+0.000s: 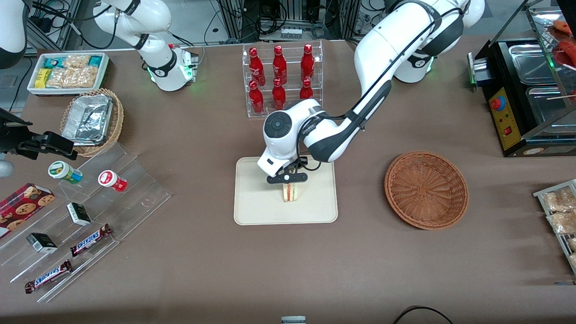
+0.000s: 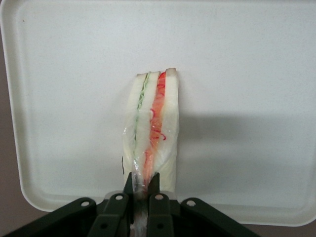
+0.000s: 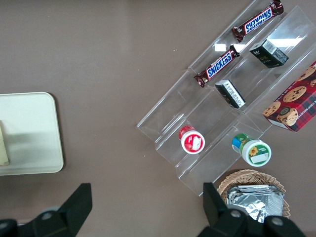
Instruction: Place sandwich from basket to tray
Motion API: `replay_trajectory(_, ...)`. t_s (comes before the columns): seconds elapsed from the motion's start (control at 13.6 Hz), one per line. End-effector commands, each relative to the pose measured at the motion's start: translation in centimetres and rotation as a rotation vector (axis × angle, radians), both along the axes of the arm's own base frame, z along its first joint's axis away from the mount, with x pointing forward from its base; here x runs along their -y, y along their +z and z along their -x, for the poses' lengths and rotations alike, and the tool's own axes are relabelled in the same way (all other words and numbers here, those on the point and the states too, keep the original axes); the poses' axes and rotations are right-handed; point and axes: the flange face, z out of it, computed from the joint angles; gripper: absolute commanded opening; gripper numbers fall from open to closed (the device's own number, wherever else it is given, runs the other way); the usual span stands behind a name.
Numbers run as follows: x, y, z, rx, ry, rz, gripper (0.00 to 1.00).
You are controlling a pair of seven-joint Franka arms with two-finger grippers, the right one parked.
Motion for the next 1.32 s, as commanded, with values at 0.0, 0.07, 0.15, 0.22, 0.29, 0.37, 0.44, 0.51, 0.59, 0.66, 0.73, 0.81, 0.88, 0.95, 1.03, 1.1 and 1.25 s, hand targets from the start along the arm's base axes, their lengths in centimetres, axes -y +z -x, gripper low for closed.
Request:
replay_trajectory(0.0,0.5,0.6,-0.4,0.033,0.014,-0.014,0.99)
replay_trajectory(0.07,0.4,1.3,-0.5,0.036,0.019,-0.014,0.99)
replay_trajectory(0.15,-0.1,2.1,-0.8,0.030,0.028,-0.028,0.99)
replay_trajectory(0.22,-0.5,4.1,-0.9,0.033,0.040,-0.041,0.99)
replay_trajectory(0.29,-0.9,6.8,-0.9,0.032,0.066,-0.053,0.99)
replay_trajectory(0.37,-1.8,9.7,-0.9,0.031,0.108,-0.060,0.99)
replay_trajectory(0.44,-3.1,12.6,-1.7,0.050,0.167,-0.047,0.99)
replay_trajectory(0.51,-5.3,15.7,-2.9,0.070,0.243,-0.027,0.99)
replay_trajectory(0.59,-7.4,17.9,-3.9,0.066,0.293,-0.017,0.99)
replay_trajectory(0.66,-8.8,20.3,-3.9,0.064,0.313,-0.025,0.99)
replay_trajectory(0.73,-10.6,22.2,-3.9,0.062,0.338,-0.052,0.99)
replay_trajectory(0.81,-12.9,24.0,-4.3,0.056,0.366,-0.081,0.99)
replay_trajectory(0.88,-15.2,25.8,-4.6,0.056,0.398,-0.104,0.99)
replay_trajectory(0.95,-17.4,27.2,-5.0,0.055,0.424,-0.121,0.99)
replay_trajectory(1.03,-19.4,28.6,-5.2,0.050,0.404,-0.135,0.99)
replay_trajectory(1.1,-21.6,29.7,-5.5,0.027,0.374,-0.143,0.99)
replay_trajectory(1.25,-26.1,31.7,-5.8,-0.032,0.310,-0.144,0.99)
